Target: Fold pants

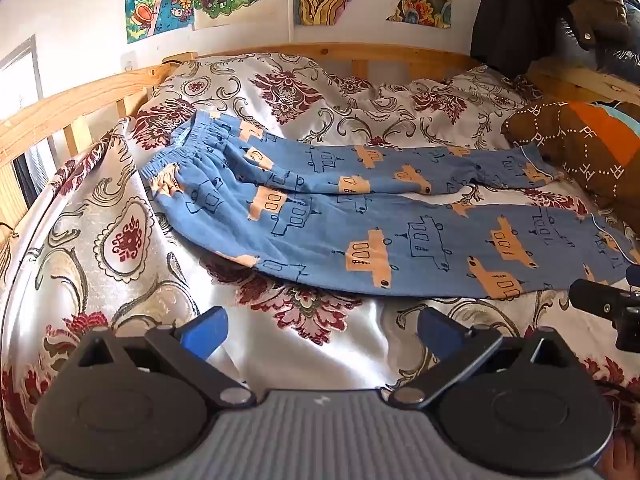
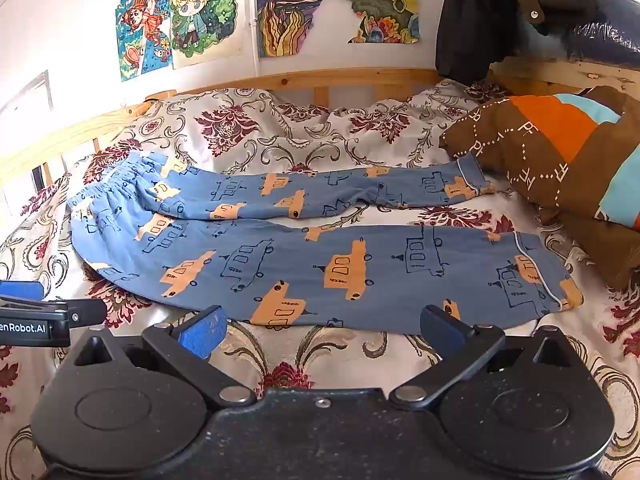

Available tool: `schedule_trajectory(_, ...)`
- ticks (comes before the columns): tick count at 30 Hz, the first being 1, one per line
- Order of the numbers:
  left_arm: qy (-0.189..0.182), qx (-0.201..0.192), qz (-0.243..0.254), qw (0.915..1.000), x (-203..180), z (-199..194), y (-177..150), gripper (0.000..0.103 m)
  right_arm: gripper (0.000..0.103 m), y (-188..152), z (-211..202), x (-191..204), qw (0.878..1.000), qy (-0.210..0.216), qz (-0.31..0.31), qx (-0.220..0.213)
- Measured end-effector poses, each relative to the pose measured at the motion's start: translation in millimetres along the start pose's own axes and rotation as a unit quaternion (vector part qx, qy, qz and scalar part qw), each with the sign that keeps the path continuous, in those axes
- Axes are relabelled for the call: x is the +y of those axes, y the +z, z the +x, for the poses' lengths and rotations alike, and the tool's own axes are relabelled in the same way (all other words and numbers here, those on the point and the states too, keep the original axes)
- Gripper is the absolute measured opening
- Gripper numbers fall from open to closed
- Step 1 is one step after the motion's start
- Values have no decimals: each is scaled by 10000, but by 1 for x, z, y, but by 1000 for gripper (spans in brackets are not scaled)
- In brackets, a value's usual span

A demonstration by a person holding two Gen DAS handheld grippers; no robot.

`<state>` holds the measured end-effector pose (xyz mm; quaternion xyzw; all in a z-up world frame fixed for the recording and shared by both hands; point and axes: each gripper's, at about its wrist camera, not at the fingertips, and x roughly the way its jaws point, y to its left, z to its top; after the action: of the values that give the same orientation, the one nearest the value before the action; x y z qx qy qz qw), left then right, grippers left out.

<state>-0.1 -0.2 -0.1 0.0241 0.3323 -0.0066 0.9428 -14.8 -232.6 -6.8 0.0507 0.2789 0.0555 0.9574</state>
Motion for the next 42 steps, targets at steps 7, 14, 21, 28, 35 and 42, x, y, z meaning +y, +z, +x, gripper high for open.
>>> schedule_trajectory(7, 14, 34, -24, 10000, -1, 0, 1, 103, 102, 0, 0, 0, 10000, 3, 17, -21)
schedule_trajectory(14, -8, 39, -42, 10000, 2, 0, 1, 103, 102, 0, 0, -1, 10000, 9, 19, -10)
schedule_trajectory(21, -2, 41, -51, 10000, 2, 1, 1, 103, 102, 0, 0, -1, 10000, 18, 28, -9)
schedule_trajectory(28, -10, 49, -73, 10000, 3, 1, 0, 103, 102, 0, 0, -1, 10000, 16, 32, -10)
schedule_trajectory(35, -11, 50, -77, 10000, 3, 2, 0, 103, 102, 0, -1, -2, 10000, 21, 38, -10)
schedule_trajectory(42, -10, 51, -75, 10000, 3, 2, -1, 103, 102, 0, -1, -2, 10000, 19, 43, -7)
